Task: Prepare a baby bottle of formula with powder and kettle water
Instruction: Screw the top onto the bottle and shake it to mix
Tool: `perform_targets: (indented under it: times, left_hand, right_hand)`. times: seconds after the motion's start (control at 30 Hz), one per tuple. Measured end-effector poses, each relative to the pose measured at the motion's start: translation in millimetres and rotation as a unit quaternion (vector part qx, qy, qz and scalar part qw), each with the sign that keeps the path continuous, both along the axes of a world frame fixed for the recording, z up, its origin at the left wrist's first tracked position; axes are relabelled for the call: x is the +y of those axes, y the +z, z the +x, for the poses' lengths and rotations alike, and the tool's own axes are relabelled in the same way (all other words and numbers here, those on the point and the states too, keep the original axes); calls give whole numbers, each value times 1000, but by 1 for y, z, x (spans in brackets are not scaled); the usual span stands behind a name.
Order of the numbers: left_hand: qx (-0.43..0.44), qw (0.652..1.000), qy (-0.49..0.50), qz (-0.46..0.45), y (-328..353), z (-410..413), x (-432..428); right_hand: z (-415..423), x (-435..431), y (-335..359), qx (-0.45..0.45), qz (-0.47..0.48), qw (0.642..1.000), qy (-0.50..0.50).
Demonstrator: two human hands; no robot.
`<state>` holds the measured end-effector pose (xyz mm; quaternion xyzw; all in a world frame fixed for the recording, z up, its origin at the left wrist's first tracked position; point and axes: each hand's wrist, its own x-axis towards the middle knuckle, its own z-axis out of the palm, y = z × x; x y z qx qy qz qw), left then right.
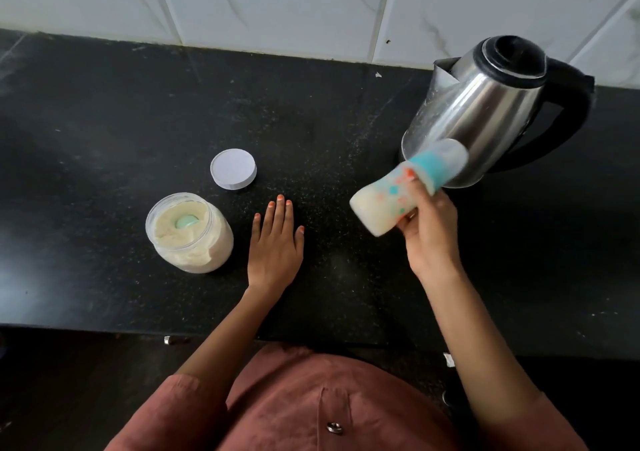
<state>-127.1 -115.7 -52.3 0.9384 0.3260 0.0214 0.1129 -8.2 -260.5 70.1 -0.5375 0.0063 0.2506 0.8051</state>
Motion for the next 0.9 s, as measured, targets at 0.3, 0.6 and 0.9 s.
perform_targets:
  times: [0.3,0.6,0.9]
  left_hand:
    - [0,1000,0,0,0,0,0]
    - [1,1000,0,-2,-1,0,1]
    - [-15,1000,-3,-19,-2,-1,2]
  right_hand:
    - [-22,3,-11,-22,-69,995,75]
    - [-28,-3,-10,-86,-117,983,117]
    - [-33,-6,-11,-111,-124,981,105]
